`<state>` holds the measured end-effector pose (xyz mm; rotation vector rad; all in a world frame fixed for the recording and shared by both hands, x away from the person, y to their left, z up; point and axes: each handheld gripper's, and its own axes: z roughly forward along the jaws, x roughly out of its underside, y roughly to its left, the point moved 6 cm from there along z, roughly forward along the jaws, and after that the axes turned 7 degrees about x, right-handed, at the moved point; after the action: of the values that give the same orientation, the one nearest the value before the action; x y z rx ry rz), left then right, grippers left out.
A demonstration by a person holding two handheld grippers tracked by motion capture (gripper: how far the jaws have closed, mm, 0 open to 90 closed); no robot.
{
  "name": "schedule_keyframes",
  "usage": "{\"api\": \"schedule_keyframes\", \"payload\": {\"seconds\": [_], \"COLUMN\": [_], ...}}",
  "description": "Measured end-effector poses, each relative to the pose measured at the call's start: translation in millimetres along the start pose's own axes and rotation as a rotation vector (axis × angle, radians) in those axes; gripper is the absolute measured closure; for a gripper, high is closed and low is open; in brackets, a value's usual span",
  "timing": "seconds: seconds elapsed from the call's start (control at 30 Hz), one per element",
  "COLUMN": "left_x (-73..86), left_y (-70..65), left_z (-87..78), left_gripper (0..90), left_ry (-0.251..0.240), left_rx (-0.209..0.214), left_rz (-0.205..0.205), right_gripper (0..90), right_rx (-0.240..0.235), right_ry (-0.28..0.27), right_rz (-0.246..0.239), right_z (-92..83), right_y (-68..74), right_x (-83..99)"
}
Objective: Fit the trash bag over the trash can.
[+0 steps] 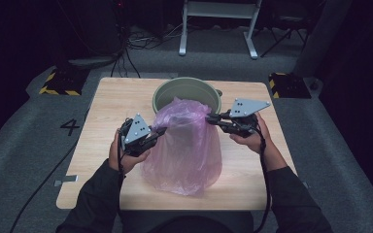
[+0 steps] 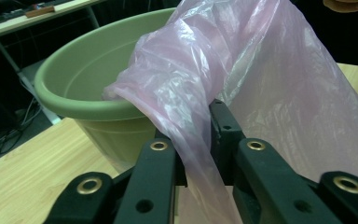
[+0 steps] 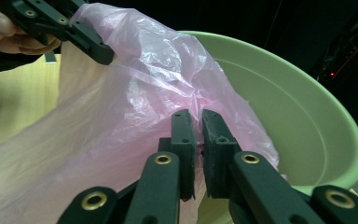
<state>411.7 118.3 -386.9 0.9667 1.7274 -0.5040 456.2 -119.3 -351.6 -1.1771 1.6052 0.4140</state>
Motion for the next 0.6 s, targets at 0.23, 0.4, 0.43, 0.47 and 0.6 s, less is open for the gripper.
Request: {"api": "schedule_keyframes", "payload": {"seconds": [0.23, 0.4, 0.43, 0.47, 0.6], "left_x": [-0.7, 0.2, 0.4, 0.8, 3.4], "left_y": [10.3, 19.5, 21.1, 23.4, 33.9], "left_z": [-3.6, -10.2, -11.5, -12.7, -17.1], "left_gripper": [63.7, 41.8, 39.2, 37.7, 37.4], "left_ry": [-0.050, -0.087, -0.091, -0.092, -0.101], "left_rx": [-0.008, -0.023, -0.022, -0.031, -0.047], "left_rz": [-0.048, -0.095, -0.101, -0.101, -0.106], "right_gripper": [89.0, 89.6, 89.6, 89.6, 89.7], "right_rx": [0.020, 0.035, 0.043, 0.050, 0.090], "right_ry": [0.002, -0.004, -0.005, -0.006, 0.015], "right_rz": [0.042, 0.092, 0.100, 0.112, 0.145], "right_z": [7.7, 12.5, 13.3, 13.8, 18.5], "right_y": [-11.6, -21.4, -23.5, -25.7, -37.8], "right_x": [-3.1, -3.9, -4.1, -4.4, -3.8]}}
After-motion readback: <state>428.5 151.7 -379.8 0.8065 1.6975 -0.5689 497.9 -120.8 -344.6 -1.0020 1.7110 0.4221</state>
